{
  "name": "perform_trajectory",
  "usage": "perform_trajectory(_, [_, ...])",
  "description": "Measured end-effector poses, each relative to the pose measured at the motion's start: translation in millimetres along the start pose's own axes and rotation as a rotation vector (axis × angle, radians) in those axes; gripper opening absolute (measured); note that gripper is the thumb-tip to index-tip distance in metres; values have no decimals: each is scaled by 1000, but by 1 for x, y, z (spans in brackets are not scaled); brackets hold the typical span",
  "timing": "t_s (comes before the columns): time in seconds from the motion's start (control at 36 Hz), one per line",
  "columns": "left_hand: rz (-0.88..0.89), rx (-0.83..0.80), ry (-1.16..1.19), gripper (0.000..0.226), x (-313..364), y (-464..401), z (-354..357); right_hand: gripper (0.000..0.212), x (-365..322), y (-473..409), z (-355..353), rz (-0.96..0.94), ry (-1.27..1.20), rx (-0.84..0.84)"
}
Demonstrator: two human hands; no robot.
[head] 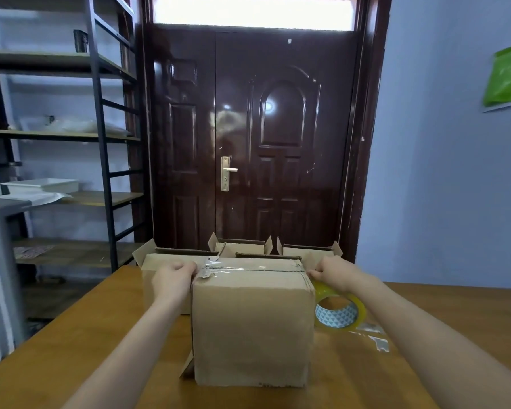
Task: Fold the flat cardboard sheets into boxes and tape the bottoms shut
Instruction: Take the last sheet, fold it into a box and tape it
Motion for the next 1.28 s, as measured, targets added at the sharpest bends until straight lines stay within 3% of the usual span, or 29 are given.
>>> perform_trajectory(0.17, [-43,-76,-3,28,-11,-3,0,46,-4,2,-1,-29,3,7])
perform_trajectory(0.39, [-306,-188,164,21,-46,9,10,47,-9,10,0,-31,36,28])
perform_trajectory(0.53, [-51,-108,8,11,-37,8,5,47,-12,15,-1,-1,76,50])
perform_trajectory(0.61, [225,-73,-46,37,-14,16,0,45,-14,18,-2,16,91,48])
perform_trajectory(0.69, [425,-170,-129,36,3,23,-1,40,-18,21,-3,37,127,44])
perform_trajectory(0.75, [467,-213,-143,37,10,26,-1,38,-20,23,-5,45,156,46])
perform_trajectory(0.89, [364,-176,-101,34,16,22,-6,30,-24,26,-3,55,200,79])
perform_trajectory(1.03, [346,-216,-542,21,33,21,14,26,-31,29,-4,67,269,94])
perform_trajectory(1.14, [274,-311,-987,43,34,26,35,23,-31,32,-3,48,236,96])
perform_trajectory(1.19, [338,-331,-1188,50,38,30,43,23,-29,33,-2,45,219,112])
perform_trajectory(1.28, [489,-516,-1275,51,43,34,54,23,-27,34,-1,36,195,124])
Point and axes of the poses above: each hand's wrist, its own y-axis away from the middle knuckle, its own z-axis out of the palm, x = y × z, the point moved 3 cm from there along -y, towards the middle knuckle, and after that the axes turned 5 degrees about y, right-handed, at the moved point
